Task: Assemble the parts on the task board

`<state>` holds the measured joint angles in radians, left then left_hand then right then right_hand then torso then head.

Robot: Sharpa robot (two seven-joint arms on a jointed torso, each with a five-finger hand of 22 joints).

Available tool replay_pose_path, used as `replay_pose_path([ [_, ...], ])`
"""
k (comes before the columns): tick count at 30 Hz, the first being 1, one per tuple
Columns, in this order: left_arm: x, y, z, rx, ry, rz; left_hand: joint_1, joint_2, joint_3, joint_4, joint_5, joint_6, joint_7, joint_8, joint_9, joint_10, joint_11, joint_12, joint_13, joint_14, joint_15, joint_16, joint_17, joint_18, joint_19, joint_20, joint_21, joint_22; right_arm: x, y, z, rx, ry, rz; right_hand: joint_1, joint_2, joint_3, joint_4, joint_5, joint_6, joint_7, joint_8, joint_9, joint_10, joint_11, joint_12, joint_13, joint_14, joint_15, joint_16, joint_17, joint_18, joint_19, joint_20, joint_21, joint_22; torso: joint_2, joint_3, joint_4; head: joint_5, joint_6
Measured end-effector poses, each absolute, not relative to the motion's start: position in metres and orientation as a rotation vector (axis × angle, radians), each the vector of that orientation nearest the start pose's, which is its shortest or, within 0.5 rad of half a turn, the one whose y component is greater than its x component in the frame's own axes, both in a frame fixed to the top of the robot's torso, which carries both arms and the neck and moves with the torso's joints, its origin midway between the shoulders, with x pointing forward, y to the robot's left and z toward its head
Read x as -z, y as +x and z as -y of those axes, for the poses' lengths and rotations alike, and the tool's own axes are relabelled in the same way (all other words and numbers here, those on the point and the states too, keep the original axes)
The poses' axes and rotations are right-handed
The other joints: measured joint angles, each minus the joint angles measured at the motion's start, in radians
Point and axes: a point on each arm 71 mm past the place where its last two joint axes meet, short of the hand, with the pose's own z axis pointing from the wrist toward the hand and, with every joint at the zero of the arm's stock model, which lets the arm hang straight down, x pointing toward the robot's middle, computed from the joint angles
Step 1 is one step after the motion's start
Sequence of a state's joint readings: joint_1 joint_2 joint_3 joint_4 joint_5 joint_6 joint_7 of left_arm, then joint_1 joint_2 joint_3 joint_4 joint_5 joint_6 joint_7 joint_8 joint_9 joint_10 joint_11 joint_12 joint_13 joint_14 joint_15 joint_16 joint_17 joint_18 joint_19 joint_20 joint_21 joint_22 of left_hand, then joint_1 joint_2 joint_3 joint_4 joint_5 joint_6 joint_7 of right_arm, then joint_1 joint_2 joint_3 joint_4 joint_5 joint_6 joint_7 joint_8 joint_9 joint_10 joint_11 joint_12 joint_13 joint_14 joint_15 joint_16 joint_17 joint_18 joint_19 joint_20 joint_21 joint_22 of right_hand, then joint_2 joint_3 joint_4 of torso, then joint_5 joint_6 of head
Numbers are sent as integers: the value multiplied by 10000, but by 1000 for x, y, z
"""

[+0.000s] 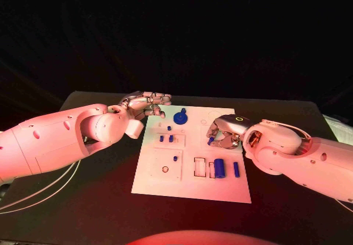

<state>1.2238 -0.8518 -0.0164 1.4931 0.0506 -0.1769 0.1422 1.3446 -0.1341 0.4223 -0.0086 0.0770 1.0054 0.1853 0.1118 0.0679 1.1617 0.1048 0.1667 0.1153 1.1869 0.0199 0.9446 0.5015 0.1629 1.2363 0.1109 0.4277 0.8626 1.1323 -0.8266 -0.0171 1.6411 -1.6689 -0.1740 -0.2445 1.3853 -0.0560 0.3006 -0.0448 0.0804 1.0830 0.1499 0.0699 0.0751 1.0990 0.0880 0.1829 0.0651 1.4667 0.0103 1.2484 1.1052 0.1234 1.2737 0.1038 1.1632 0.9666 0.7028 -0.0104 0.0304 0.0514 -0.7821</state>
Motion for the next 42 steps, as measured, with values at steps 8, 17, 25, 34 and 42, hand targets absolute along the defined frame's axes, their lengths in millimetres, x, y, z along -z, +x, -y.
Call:
replay_pose_path([
  [8,177,498,-215,15315,-12603,-16468,0,0,0,0,0,-37,36,0,0,0,0,41,0,0,0,0,0,0,0,0,0,-9,205,452,158,-5682,-3556,-17610,-4,89,228,-11,-138,253,-73,63,27,341,-90,-11,-10,-1,-72,112,129,-1,105,-35,170,244,-1,-3,1,34,-17],
  [17,177,498,-215,15354,-12585,-16501,0,0,-27,27,0,-38,36,0,0,-40,40,41,0,-38,38,0,-13,0,0,0,0,-8,205,452,156,-5506,-3769,-17453,129,218,544,-243,-289,866,-299,347,107,761,-15,172,102,16,-301,248,312,-1,338,-197,523,693,-5,-3,-3,35,-11],
  [25,177,497,-215,15366,-12580,-16527,0,0,-26,27,0,-37,35,0,0,-39,40,41,-1,-38,38,0,-12,-1,0,0,1,-25,202,447,157,-5448,-3839,-17042,170,258,670,-310,-345,895,-328,380,166,770,-6,171,143,-18,-339,287,329,-1,411,-271,653,900,-7,3,-6,40,-5],
  [34,178,498,-217,15319,-12603,-16517,0,0,-26,27,0,-37,35,0,0,-39,40,41,-1,-38,38,0,-17,0,0,0,-18,-26,179,431,158,-6032,-3613,-16240,224,309,696,-337,-380,894,-329,380,167,771,-6,146,110,-19,-338,287,328,-1,444,-304,658,936,-12,4,-12,55,-3],
  [42,179,498,-217,15296,-12626,-16532,0,0,-54,-1,0,-71,1,0,0,-39,40,40,-1,-76,3,0,-26,-1,0,0,-38,-40,164,411,123,-7434,-3665,-15665,224,310,768,-384,-337,892,-330,379,166,770,-6,83,89,-19,-338,325,327,-2,444,-303,691,958,-6,9,-22,91,-9],
])
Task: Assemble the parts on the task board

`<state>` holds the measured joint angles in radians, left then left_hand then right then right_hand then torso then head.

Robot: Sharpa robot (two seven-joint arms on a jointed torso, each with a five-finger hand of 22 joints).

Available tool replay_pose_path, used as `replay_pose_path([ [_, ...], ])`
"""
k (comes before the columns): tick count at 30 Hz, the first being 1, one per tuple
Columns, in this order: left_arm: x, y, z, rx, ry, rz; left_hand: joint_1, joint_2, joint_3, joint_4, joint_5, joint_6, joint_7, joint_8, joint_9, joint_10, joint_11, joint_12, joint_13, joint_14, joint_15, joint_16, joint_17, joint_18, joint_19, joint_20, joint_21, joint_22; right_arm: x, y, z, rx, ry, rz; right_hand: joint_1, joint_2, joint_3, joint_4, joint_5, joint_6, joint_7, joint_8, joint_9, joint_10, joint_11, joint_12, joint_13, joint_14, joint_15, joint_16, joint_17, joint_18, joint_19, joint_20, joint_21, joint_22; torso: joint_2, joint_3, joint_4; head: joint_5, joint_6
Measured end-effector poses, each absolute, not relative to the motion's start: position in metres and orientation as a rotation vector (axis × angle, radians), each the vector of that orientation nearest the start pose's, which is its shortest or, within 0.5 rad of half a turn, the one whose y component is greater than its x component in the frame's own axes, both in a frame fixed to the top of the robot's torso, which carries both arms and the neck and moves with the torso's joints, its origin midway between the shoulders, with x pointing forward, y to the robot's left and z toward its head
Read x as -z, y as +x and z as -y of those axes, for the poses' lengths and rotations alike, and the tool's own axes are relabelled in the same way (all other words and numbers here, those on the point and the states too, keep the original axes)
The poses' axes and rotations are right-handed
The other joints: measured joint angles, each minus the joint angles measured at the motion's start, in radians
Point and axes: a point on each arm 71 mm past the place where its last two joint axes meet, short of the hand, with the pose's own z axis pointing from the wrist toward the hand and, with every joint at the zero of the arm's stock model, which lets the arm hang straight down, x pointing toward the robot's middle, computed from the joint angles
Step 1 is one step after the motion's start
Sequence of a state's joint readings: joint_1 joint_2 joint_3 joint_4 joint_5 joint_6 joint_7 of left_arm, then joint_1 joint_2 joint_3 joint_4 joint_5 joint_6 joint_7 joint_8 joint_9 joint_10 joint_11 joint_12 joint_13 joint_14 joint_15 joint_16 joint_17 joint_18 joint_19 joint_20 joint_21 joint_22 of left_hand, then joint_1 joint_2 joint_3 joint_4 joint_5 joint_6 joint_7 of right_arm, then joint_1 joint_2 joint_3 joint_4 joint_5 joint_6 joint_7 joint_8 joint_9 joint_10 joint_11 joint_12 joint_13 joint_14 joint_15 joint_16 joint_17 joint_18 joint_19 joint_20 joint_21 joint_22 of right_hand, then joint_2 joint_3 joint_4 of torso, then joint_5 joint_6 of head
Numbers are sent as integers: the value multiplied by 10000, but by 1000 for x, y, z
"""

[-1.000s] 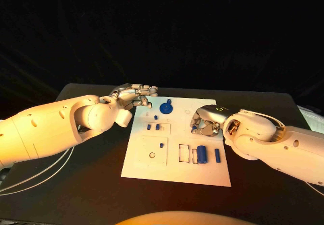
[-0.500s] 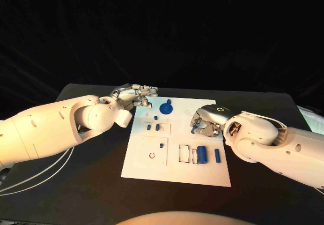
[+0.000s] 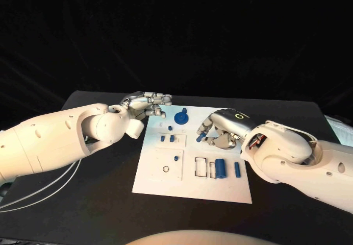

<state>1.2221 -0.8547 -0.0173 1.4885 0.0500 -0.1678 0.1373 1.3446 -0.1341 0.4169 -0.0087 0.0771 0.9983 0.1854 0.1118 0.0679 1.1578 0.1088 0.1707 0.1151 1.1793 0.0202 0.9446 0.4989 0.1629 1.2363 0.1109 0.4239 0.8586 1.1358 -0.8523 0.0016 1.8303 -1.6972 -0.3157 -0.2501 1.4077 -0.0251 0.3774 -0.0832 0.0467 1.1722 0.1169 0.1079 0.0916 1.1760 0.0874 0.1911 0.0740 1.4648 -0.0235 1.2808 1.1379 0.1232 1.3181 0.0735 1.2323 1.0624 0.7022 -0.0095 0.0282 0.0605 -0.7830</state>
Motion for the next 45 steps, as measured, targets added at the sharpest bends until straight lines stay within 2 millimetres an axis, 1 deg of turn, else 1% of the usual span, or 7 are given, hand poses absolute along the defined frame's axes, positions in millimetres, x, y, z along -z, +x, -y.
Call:
replay_pose_path([
  [4,179,498,-216,15301,-12633,-16548,0,0,0,0,0,0,0,0,0,0,0,0,0,0,0,0,0,1,0,0,0,0,168,400,95,-8318,-3805,-15624,0,0,37,17,-1,-1,0,-1,-3,0,0,-29,1,0,0,0,-1,0,0,0,-1,2,0,-1,0,44,-12],
  [9,180,498,-214,15335,-12623,-16572,0,0,0,0,0,0,0,0,0,0,0,0,0,0,0,0,0,1,0,0,1,0,182,387,67,-9225,-3879,-15839,0,0,80,-21,-2,-36,27,-3,-4,0,0,-57,1,0,0,0,-20,1,0,0,-1,-10,-1,-12,34,75,-32],
  [16,180,498,-213,15346,-12621,-16570,0,0,0,0,0,0,-1,0,0,0,0,1,0,0,0,0,-9,0,0,0,1,0,198,380,47,-9836,-4085,-16140,1,0,124,-64,-6,-85,50,-3,-33,0,0,-135,2,0,0,0,-34,0,0,0,-1,-77,-1,-34,59,132,-62],
  [19,180,498,-213,15352,-12620,-16572,0,0,0,0,0,0,0,0,0,0,0,40,0,0,1,0,-9,0,0,0,1,-13,204,380,43,-9880,-4189,-16301,1,0,124,-64,-8,-86,50,-6,-34,0,0,-136,1,0,0,0,-34,0,-1,0,-1,-84,-1,-41,57,157,-73],
  [29,180,498,-213,15369,-12611,-16575,0,0,1,0,0,1,0,0,0,0,0,41,0,0,1,0,-8,0,0,0,1,-13,221,381,38,-9766,-4455,-16837,9,9,121,-65,-24,-96,59,-51,-54,0,0,-173,-6,0,0,0,-34,1,-1,0,-2,-91,2,-34,42,245,-118],
  [35,180,498,-213,15366,-12612,-16573,0,0,1,0,0,1,-1,0,0,0,0,41,0,0,1,0,-8,0,0,0,2,-12,224,382,38,-9568,-4628,-16914,9,8,120,-65,18,-99,61,-60,-45,0,0,-193,-8,0,0,0,-34,0,-1,0,-2,-90,2,-21,41,310,-145],
  [45,180,498,-212,15367,-12610,-16576,0,0,1,0,0,1,-1,0,0,0,0,40,-1,0,1,0,-8,0,0,0,2,-12,227,383,38,-9012,-5024,-16944,9,8,118,-65,17,-102,61,-87,-45,0,0,-234,-10,0,0,-1,-33,0,-1,1,-2,-103,4,-14,28,322,-168],
])
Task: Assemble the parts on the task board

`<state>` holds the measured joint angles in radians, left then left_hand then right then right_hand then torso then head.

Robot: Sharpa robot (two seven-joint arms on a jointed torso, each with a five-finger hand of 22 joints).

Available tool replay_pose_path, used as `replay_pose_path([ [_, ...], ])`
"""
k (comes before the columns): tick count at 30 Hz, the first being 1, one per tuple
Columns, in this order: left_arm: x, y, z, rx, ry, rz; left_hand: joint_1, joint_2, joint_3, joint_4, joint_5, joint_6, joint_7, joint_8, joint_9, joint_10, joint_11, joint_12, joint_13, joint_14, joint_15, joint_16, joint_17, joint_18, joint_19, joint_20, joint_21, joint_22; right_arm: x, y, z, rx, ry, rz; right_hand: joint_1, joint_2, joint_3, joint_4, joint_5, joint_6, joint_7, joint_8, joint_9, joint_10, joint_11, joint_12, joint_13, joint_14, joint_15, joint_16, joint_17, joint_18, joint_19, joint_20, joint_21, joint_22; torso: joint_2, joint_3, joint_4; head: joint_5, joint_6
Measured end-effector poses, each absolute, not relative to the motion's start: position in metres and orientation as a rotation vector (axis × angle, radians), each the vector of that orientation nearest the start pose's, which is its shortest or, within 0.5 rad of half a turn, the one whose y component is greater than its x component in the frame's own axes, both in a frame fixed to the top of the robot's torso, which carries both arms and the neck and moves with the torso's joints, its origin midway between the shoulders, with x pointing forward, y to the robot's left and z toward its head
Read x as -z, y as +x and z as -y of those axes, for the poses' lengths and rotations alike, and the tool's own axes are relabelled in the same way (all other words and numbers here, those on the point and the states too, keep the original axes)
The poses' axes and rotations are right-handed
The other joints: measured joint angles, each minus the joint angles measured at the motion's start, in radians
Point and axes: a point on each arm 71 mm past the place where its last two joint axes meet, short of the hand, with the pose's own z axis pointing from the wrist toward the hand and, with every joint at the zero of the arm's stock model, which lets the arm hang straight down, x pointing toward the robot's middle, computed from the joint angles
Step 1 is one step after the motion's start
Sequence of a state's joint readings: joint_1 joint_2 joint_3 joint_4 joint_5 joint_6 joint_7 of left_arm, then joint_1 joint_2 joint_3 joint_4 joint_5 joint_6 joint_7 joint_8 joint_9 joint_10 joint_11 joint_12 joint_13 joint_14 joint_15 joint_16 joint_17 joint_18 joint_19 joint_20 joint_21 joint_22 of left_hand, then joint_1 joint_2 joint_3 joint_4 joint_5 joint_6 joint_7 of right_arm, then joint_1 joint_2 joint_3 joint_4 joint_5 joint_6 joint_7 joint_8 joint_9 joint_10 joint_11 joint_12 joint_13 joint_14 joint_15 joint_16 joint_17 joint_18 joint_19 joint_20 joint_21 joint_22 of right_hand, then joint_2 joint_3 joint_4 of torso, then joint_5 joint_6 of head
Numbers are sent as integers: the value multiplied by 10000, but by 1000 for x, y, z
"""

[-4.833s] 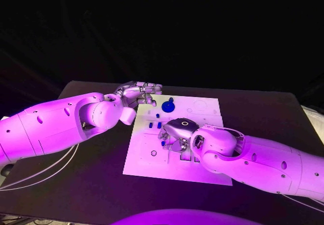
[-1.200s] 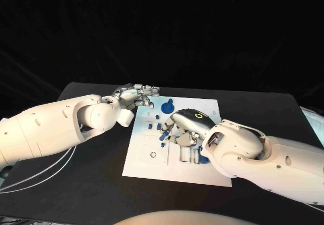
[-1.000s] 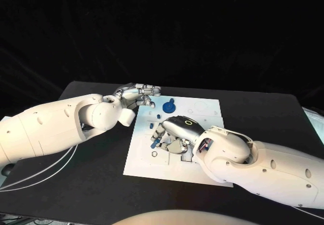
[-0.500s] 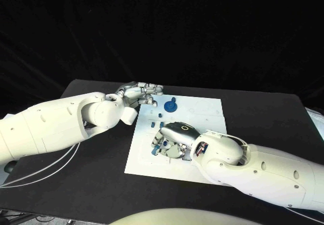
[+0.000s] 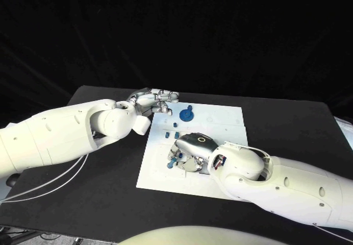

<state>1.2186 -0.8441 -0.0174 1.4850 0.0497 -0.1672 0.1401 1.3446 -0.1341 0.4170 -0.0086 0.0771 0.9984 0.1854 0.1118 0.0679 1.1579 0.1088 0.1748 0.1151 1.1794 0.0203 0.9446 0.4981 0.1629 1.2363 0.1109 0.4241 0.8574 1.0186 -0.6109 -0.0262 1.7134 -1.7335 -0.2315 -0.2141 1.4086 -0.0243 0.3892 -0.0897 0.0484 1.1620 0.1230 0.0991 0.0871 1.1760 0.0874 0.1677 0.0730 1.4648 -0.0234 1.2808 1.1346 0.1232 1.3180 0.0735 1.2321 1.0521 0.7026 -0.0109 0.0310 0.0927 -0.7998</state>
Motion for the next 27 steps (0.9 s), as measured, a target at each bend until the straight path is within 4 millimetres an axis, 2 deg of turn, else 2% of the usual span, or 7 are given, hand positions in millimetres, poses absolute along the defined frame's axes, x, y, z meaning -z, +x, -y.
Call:
replay_pose_path([
  [7,181,498,-213,15362,-12613,-16581,0,0,0,0,0,0,0,0,0,0,0,0,0,0,0,0,0,-1,0,0,0,1,227,382,36,-8698,-5332,-16888,-1,-1,29,-30,-1,7,10,-12,-3,30,30,-31,8,0,0,0,0,0,0,0,0,12,-1,6,6,-18,-3],
  [16,181,498,-212,15373,-12609,-16594,0,0,-40,40,0,-19,19,38,0,0,0,-1,0,0,0,0,-15,0,0,0,0,-14,229,379,21,-8573,-5853,-16974,-2,-2,30,-32,-2,9,39,-45,-4,40,40,27,38,1,1,0,-46,0,-8,8,0,-36,-1,-1,6,-18,-11],
  [19,181,498,-212,15378,-12606,-16599,0,0,-40,40,0,-36,35,37,0,0,0,-1,0,0,1,0,-15,0,0,0,0,-15,229,378,17,-8524,-5962,-16966,-77,-77,47,-16,-1,-22,68,-33,-4,59,59,-4,36,1,1,0,-67,0,-40,40,-50,-97,-1,-7,12,-30,-16],
  [21,181,498,-211,15379,-12607,-16602,0,0,-40,40,0,-36,35,37,0,0,0,-1,0,0,1,0,-15,0,0,0,0,-15,229,378,17,-8479,-5985,-16956,-198,-195,86,4,44,-235,169,-95,-25,29,28,-191,-1,20,31,0,-67,0,-95,95,-58,-138,-2,-8,12,-36,-17],
  [23,181,498,-211,15379,-12607,-16604,0,0,-40,40,0,-36,35,38,0,0,0,-1,0,0,1,0,-15,0,0,0,0,-15,230,378,17,-8426,-5991,-16965,-553,-433,-26,170,255,-674,253,-312,-142,-211,-163,-449,-80,10,191,0,-111,1,-186,186,-170,-233,-5,-7,12,-37,-18],
  [26,181,498,-212,15373,-12611,-16607,0,0,-40,40,0,-36,35,37,0,0,0,-2,0,0,1,0,-15,0,0,0,1,-14,236,376,18,-8387,-5953,-17091,-1050,-934,-487,298,545,-1595,244,-358,-244,-1052,57,-831,-116,18,278,-306,-531,2,-543,329,-645,-876,-6,-7,12,-38,-18],
  [27,181,498,-212,15371,-12612,-16609,0,0,-40,40,0,-36,35,37,0,0,0,-2,0,0,1,0,-14,0,0,0,0,-14,237,376,19,-8367,-5908,-17098,-1148,-1032,-711,331,618,-1891,211,-358,-244,-1361,125,-916,-111,17,307,-393,-654,1,-691,360,-845,-1133,-7,-7,8,-44,-18],
])
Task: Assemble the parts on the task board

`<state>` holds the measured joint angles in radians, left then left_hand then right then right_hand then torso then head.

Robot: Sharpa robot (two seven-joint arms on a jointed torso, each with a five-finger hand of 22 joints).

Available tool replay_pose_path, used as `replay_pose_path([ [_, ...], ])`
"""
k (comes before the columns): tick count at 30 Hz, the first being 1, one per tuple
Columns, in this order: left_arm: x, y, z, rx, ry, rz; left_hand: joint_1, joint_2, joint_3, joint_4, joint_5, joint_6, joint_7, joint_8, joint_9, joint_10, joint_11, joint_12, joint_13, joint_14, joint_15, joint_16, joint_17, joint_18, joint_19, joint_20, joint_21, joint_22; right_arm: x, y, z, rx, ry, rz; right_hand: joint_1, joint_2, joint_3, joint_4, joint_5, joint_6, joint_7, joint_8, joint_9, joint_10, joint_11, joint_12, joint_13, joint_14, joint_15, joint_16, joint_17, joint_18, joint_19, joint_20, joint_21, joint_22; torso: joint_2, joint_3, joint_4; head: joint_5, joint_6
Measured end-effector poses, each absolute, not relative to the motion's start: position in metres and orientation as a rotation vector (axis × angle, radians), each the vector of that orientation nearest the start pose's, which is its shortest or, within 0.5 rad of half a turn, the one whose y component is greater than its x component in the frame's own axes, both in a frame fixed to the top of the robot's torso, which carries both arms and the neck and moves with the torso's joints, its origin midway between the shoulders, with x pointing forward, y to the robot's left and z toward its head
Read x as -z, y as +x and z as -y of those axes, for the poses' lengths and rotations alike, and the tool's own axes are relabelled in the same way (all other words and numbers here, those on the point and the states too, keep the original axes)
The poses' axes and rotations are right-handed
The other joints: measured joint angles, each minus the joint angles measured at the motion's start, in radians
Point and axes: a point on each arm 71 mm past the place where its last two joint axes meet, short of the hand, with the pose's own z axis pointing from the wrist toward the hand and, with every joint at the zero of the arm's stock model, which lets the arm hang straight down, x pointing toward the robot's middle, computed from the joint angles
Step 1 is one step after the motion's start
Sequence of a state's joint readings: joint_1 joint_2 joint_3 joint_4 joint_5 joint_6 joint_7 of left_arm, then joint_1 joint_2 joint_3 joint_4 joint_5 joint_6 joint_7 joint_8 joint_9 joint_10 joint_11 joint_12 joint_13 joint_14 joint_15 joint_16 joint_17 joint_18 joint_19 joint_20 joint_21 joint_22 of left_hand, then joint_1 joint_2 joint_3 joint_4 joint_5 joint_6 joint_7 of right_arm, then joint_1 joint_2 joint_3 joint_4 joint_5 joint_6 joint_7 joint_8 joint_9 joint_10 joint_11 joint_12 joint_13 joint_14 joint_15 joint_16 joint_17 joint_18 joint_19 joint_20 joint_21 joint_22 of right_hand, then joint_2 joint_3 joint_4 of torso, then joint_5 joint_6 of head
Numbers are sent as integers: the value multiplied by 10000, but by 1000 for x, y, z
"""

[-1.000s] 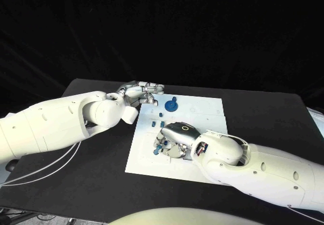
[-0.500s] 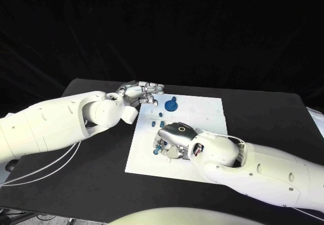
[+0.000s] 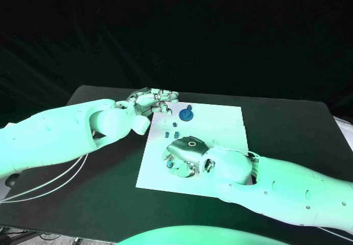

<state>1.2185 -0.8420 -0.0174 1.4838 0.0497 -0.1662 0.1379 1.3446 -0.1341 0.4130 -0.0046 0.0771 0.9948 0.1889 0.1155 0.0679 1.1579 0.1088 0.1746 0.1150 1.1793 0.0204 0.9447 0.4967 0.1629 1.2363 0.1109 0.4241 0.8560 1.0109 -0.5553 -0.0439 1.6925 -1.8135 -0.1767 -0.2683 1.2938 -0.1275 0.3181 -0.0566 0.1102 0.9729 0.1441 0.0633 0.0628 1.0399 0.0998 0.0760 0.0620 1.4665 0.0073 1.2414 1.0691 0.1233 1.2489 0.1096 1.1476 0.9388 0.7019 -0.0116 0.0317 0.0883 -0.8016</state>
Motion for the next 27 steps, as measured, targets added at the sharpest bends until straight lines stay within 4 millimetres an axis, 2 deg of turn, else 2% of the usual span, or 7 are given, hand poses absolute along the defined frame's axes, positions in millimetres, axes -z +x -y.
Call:
replay_pose_path([
  [6,181,498,-212,15365,-12619,-16623,0,0,0,0,0,0,-1,0,0,-73,0,-1,0,-1,1,0,0,-1,0,0,-59,-10,233,379,32,-8284,-5257,-16716,49,-71,-1169,172,143,-502,-26,0,29,-744,177,137,43,2,74,-187,-343,-1,-189,122,-473,-608,0,6,-2,-35,24],
  [12,181,498,-214,15320,-12645,-16623,0,0,0,0,0,0,-1,0,0,-73,0,-1,0,-1,1,0,-10,0,0,0,-59,-10,221,377,59,-8554,-4282,-15938,389,224,-1775,329,781,-244,84,0,61,-673,51,629,75,2,73,-626,-874,158,-332,87,-833,-992,-3,13,-13,-93,56],
  [18,181,498,-218,15249,-12682,-16612,0,0,0,0,0,0,-1,0,0,-73,0,-1,0,-1,1,0,-12,-1,0,0,-59,-10,195,382,109,-8588,-3084,-15398,648,483,-1822,339,872,269,142,98,84,372,-50,1217,122,-6,64,-450,-612,157,-29,-20,-514,-529,-8,12,-28,-252,120],
  [20,182,498,-219,15228,-12693,-16614,0,0,0,0,0,0,-1,0,0,-73,0,-1,0,-2,2,0,-11,-1,0,0,-59,-10,189,385,126,-8424,-2636,-15507,614,517,-1773,422,814,462,141,103,99,976,-112,1485,221,5,-46,-45,-80,157,317,-52,-65,67,-8,12,-37,-322,146],
  [22,182,497,-219,15212,-12703,-16619,0,0,0,0,0,0,-1,0,0,-73,0,-1,0,-1,2,0,-12,-1,0,0,-59,-10,184,386,146,-8202,-2063,-15782,450,604,-1890,592,814,607,50,183,111,1638,-173,1866,423,4,-163,408,515,-28,674,-123,443,746,-10,6,-57,-410,185],
  [26,183,497,-219,15202,-12725,-16646,0,0,0,0,0,0,-1,0,0,-73,0,-1,0,-1,2,0,-11,-1,0,0,-59,-10,185,387,177,-7549,-978,-16545,-226,424,-2370,1126,1239,838,-182,343,130,2962,-593,2823,1182,-6,-422,960,1199,-88,1115,-387,1157,1657,-15,2,-124,-547,251],
  [27,184,496,-219,15205,-12728,-16654,0,0,0,0,0,0,-1,0,0,-73,0,-1,0,-2,2,0,-11,-1,0,0,-59,-9,186,386,182,-7387,-764,-16761,-272,416,-2585,1341,1437,866,-251,439,144,2987,-674,3323,1745,-1,-508,1078,1318,-217,1216,-488,1327,1877,-15,2,-146,-582,271],
])
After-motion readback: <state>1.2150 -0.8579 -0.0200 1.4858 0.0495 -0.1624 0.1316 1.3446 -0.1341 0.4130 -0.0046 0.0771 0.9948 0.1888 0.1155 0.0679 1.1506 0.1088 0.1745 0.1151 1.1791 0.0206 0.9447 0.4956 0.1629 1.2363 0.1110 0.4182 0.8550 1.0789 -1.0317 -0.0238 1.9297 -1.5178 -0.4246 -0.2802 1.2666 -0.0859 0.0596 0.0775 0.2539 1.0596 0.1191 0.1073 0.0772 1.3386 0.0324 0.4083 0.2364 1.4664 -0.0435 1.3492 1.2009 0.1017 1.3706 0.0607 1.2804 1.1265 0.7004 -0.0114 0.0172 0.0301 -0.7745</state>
